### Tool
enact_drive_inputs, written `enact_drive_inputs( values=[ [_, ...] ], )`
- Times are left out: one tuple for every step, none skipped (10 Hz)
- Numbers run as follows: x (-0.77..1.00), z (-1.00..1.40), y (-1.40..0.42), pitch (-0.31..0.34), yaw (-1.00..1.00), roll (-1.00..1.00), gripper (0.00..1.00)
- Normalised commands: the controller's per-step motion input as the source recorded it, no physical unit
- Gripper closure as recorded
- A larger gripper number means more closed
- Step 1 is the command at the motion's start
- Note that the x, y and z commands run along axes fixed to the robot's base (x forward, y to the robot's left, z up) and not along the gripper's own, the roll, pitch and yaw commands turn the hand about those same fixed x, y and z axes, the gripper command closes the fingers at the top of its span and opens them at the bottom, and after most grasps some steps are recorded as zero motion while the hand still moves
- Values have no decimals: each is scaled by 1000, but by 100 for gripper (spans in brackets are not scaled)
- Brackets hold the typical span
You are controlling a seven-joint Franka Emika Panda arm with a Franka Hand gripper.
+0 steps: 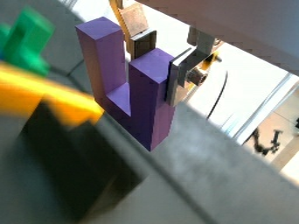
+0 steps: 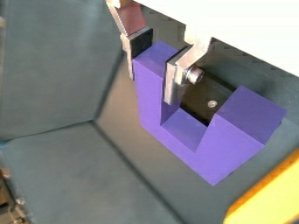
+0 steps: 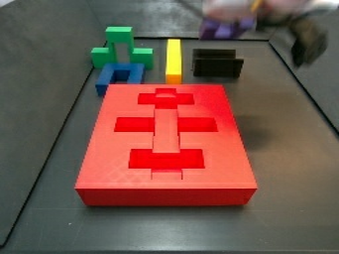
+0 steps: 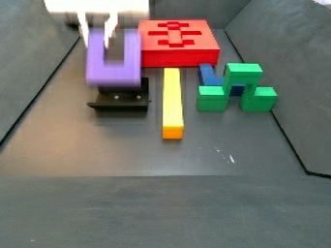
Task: Pick up the purple object. Move up. Place the purple object on the fixture. Regrasp the purple object. Move to above the board. Insert the purple object.
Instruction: Move to above the board.
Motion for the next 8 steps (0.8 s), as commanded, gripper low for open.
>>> enact_drive_inputs(
  values=[
    [-55,1400,1,-2,-2,-66,100],
    [-50,1400,-13,25,-10,-53,100],
    [-45,1400,-30,33,-5,-7,100],
    [-37,1400,-18,32,5,-10,100],
    [-19,765,-14,43,8,-16,100],
    [17,244,-2,53,15,10,100],
    [-1198,282,-1400,82,-74,-1000,100],
    [-1213,301,-1400,71,-71,-1000,100]
  ],
)
